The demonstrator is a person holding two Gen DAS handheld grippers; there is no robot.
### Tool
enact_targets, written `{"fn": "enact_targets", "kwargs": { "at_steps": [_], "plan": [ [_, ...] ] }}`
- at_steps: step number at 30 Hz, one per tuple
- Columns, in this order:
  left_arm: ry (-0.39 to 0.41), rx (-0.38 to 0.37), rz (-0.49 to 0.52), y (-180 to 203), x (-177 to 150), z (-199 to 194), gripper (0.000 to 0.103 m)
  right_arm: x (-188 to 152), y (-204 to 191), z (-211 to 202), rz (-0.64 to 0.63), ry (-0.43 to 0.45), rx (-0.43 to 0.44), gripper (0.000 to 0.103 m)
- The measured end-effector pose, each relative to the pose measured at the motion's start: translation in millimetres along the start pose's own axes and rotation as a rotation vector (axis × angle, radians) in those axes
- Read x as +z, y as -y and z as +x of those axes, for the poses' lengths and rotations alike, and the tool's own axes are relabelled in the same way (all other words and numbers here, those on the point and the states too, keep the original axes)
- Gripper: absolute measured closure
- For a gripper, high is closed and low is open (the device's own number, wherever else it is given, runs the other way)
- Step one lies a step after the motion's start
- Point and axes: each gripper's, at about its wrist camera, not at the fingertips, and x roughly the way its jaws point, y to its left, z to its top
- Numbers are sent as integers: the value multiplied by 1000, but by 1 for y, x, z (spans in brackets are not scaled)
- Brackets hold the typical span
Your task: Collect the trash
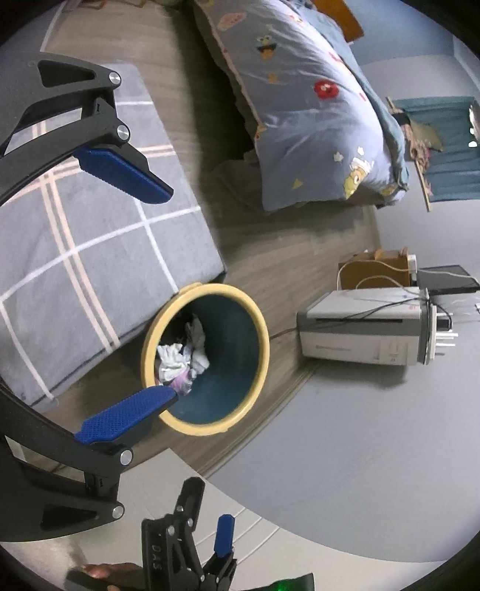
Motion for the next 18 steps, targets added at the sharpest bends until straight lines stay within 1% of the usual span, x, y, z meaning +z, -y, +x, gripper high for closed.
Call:
{"fn": "enact_targets", "kwargs": {
  "at_steps": [4,10,18],
  "plan": [
    [-12,20,18,-2,-2,1,5,-1,0,-1,16,2,-13,6],
    [-5,15,19,-3,-3,-3,5,-2,7,-5,52,17,-30,6],
    [-5,12,17,-1,-2,-4,5,-1,8,-6,54,17,-37,6]
  ]
}}
